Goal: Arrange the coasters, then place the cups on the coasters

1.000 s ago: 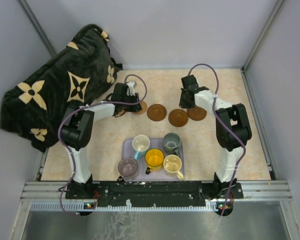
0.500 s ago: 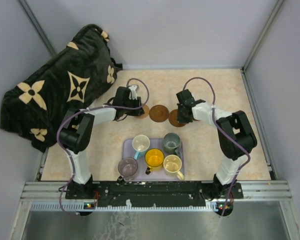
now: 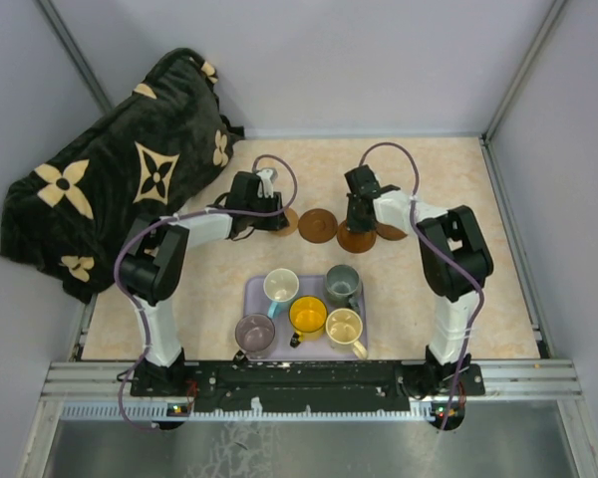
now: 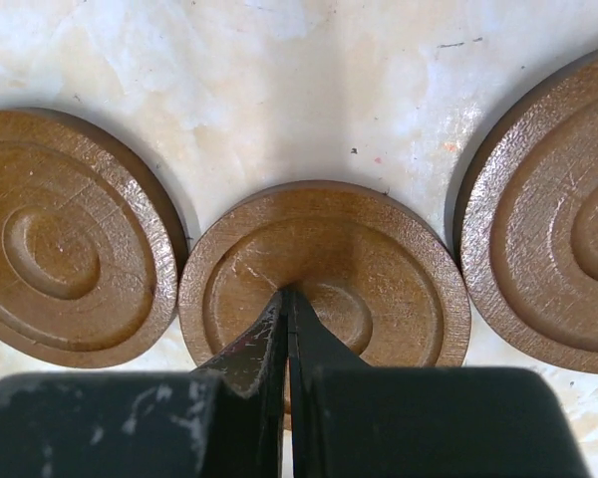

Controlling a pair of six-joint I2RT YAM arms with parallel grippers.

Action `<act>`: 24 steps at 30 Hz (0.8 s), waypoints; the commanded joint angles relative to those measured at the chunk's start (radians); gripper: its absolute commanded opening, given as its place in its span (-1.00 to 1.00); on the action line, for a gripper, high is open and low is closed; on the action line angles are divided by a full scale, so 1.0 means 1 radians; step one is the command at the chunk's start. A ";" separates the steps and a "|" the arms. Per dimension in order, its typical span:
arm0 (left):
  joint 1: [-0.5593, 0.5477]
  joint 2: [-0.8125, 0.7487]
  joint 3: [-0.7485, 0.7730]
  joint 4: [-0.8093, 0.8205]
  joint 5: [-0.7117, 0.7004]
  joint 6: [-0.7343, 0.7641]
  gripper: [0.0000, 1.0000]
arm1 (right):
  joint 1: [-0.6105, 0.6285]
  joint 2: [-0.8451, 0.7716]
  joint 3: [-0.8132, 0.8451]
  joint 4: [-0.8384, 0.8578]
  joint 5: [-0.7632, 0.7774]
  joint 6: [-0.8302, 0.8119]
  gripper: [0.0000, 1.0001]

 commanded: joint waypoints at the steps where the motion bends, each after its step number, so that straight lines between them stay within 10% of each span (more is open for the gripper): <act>1: -0.018 0.128 -0.026 -0.200 0.032 -0.016 -0.11 | 0.008 0.097 0.051 0.002 -0.023 -0.005 -1.00; 24: 0.039 0.149 0.042 -0.236 0.055 -0.048 -0.09 | -0.067 0.302 0.382 -0.085 -0.046 -0.055 -1.00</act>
